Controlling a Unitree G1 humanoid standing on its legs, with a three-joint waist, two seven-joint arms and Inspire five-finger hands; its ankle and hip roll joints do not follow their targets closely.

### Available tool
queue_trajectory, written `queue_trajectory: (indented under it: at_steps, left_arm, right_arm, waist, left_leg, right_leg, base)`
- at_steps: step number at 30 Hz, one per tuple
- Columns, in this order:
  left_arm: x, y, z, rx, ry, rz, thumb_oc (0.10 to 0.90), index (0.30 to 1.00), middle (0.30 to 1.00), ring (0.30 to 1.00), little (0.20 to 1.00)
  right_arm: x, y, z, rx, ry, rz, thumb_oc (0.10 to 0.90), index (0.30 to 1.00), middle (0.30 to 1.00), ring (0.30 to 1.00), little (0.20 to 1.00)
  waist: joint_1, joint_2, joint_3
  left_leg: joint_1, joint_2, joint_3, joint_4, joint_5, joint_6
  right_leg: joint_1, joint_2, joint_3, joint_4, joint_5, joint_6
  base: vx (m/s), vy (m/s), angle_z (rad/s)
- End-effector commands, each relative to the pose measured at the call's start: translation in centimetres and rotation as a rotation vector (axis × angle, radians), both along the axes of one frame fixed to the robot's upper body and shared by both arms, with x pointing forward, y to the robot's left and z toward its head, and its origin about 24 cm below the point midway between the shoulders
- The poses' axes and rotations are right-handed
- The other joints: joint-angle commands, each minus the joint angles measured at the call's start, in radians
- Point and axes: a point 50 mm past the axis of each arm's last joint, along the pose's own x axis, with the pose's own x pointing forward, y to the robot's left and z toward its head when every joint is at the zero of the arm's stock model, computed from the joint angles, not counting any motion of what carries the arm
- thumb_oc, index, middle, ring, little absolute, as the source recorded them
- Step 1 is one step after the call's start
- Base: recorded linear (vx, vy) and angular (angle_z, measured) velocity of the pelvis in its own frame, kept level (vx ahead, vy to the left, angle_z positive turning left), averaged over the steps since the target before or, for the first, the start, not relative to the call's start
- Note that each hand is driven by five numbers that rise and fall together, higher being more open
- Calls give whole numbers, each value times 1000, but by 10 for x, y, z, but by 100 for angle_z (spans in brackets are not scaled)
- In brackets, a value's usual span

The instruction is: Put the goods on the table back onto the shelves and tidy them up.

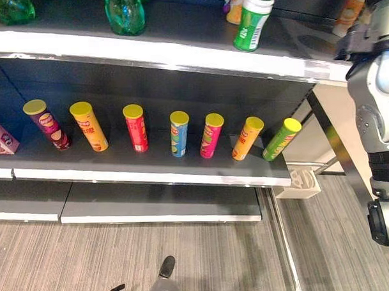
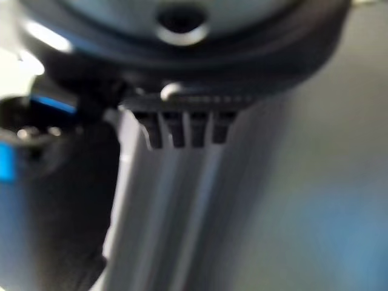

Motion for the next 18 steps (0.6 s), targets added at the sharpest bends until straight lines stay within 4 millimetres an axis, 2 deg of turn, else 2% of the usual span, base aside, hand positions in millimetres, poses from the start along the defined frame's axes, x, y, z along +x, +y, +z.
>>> queue_trajectory:
  at_steps: [1, 3, 4, 6, 8, 10, 11, 12, 14, 15, 18]
  left_arm:
    - [-4, 8, 1, 55, 31, -62, 800, 900, 900, 900, 900]
    - [-1, 5, 2, 51, 16, -69, 800, 900, 900, 900, 900]
    - [1, 2, 1, 45, 11, -68, 800, 900, 900, 900, 900]
    - [5, -3, 2, 22, -20, -64, 800, 900, 900, 900, 900]
    - [6, -3, 3, 13, -36, -69, 800, 900, 900, 900, 900]
    - [11, -1, 5, 2, -61, -76, 800, 900, 900, 900, 900]
    - [10, -1, 6, 4, -59, -77, 800, 900, 900, 900, 900]
    - [10, -3, 5, -4, -60, -85, 800, 900, 900, 900, 900]
    - [10, -6, 4, -12, -62, -86, 800, 900, 900, 900, 900]
    - [13, -4, 6, -21, -79, -74, 800, 900, 900, 900, 900]
    - [14, -4, 6, -28, -91, -71, 800, 900, 900, 900, 900]
  right_arm:
    - [-19, -8, 20, -20, -172, -78, 800, 900, 900, 900, 900]
    - [-29, -12, 4, -22, -175, -66, 800, 900, 900, 900, 900]
    - [-32, -15, -10, -19, -150, -42, 800, 900, 900, 900, 900]
    - [-28, -20, -54, -10, 18, 94, 800, 900, 900, 900, 900]
    - [-24, -27, -82, -5, 159, 155, 800, 900, 900, 900, 900]
    - [-22, -30, -148, 56, 432, 284, 800, 900, 900, 900, 900]
    - [-23, -31, -148, 58, 434, 284, 800, 900, 900, 900, 900]
    - [-27, -27, -191, 144, 585, 358, 800, 900, 900, 900, 900]
    - [-29, -27, -241, 273, 767, 389, 800, 900, 900, 900, 900]
    - [-38, -29, -289, 314, 979, 351, 800, 900, 900, 900, 900]
    - [-59, -30, -344, 396, 1214, 329, 800, 900, 900, 900, 900]
  waist:
    - [-7, 9, -113]
    - [-31, 21, -118]
    - [-51, 29, -119]
    - [-90, 44, -113]
    - [-104, 49, -108]
    - [-142, 63, -92]
    - [-140, 62, -94]
    - [-164, 70, -87]
    - [-187, 79, -81]
    - [-206, 82, -79]
    - [-230, 83, -79]
  left_leg:
    - [46, 28, 2, 1, -152, -15]
    - [55, 35, 14, 1, -156, -15]
    - [61, 39, 24, 1, -157, -15]
    - [70, 45, 46, 1, -159, -16]
    - [75, 49, 58, 1, -162, -16]
    - [82, 55, 83, 1, -161, -17]
    - [83, 55, 84, 1, -161, -17]
    - [87, 60, 99, 1, -164, -16]
    - [94, 64, 115, 1, -164, -15]
    - [101, 69, 132, 1, -167, -15]
    - [108, 73, 145, 1, -168, -17]
  right_leg:
    - [-55, -24, 18, 28, 16, 32]
    - [-57, -23, 32, 28, 14, 30]
    - [-61, -21, 45, 27, 14, 29]
    - [-68, -18, 65, 25, 17, 26]
    - [-73, -17, 75, 25, 18, 26]
    - [-87, -16, 95, 29, 23, 26]
    - [-87, -16, 95, 29, 22, 26]
    - [-94, -16, 108, 31, 24, 26]
    - [-100, -16, 124, 32, 26, 25]
    - [-105, -18, 135, 32, 28, 25]
    - [-109, -19, 142, 33, 30, 24]
  base:
    - [-28, 6, -18]
    - [-31, -8, -36]
    - [-55, -11, -39]
    - [-58, -8, -49]
    - [-44, -11, -31]
    - [-56, -19, -21]
    - [-53, -19, -55]
    - [-31, -6, -47]
    - [-35, 15, -27]
    - [-19, 24, -27]
    - [-7, 7, -19]
